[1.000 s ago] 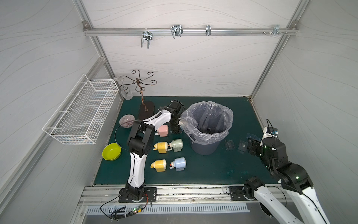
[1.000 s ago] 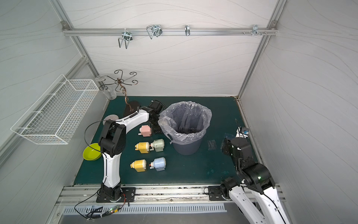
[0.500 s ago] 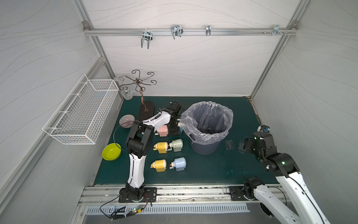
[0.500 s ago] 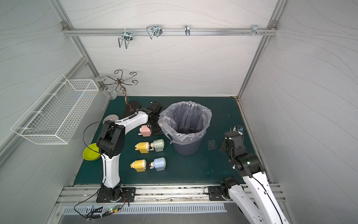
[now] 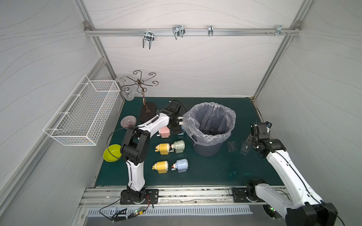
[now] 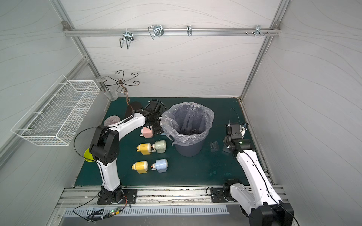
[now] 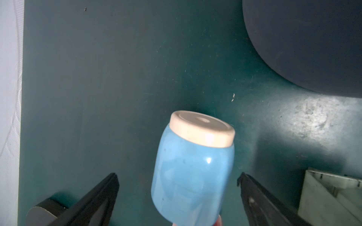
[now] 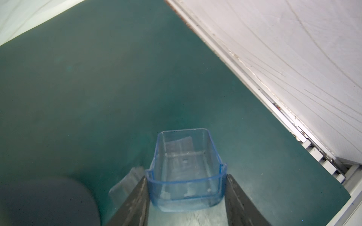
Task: Take out the pencil sharpener tray and clean the shavings
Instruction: Place the container at the center of the board.
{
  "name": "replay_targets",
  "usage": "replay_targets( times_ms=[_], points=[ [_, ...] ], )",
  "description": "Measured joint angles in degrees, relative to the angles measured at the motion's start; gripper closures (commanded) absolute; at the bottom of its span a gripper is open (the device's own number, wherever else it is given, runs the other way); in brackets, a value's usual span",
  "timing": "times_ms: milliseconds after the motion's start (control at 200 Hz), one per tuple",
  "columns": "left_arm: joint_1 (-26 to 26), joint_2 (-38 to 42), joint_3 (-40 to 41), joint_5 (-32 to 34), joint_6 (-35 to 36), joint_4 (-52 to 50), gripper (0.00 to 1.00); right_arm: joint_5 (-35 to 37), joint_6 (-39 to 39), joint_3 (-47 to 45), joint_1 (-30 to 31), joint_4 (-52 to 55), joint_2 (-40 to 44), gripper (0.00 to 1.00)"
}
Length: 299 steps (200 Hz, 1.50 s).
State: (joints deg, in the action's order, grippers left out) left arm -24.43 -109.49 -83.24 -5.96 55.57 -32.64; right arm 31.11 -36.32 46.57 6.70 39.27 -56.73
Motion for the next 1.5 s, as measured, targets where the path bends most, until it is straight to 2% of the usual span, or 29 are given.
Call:
replay_targets(
  times_ms=[305, 530, 795, 1026, 1201, 1371, 1496],
  points=[
    [0.00, 5.20, 3.06, 0.22, -4.09, 1.36, 0.00, -0.04, -2.36, -9.75, -8.02, -14.47, -4.98, 1.00],
    [0.48, 10.75, 7.32, 0.74, -9.55, 1.77, 0.01, -0.35, -3.89, -11.23, -11.08, -20.48, -8.72, 1.00],
    [1.81, 19.82, 15.96, 1.09, -16.79, 2.60, 0.00, -1.88, -5.62, -10.99, -13.75, -23.45, -15.65, 1.00],
    [2.91, 29.46, 21.22, 0.70, -23.32, 2.82, 0.00, -4.02, -5.77, -7.78, -14.62, -22.21, -18.78, 0.99],
    [3.43, 39.80, 26.71, -0.09, -30.67, 3.61, 0.00, -6.64, -5.62, -5.22, -16.96, -20.24, -21.94, 0.97],
    [3.63, 51.69, 33.64, -1.60, -37.66, 4.11, 0.00, -6.67, -2.19, -5.49, -17.62, -20.35, -22.80, 0.96],
    [3.74, 58.34, 36.70, -3.98, -42.29, 4.15, 0.00, -6.10, 2.40, -9.42, -17.55, -26.16, -20.92, 0.95]
  ],
)
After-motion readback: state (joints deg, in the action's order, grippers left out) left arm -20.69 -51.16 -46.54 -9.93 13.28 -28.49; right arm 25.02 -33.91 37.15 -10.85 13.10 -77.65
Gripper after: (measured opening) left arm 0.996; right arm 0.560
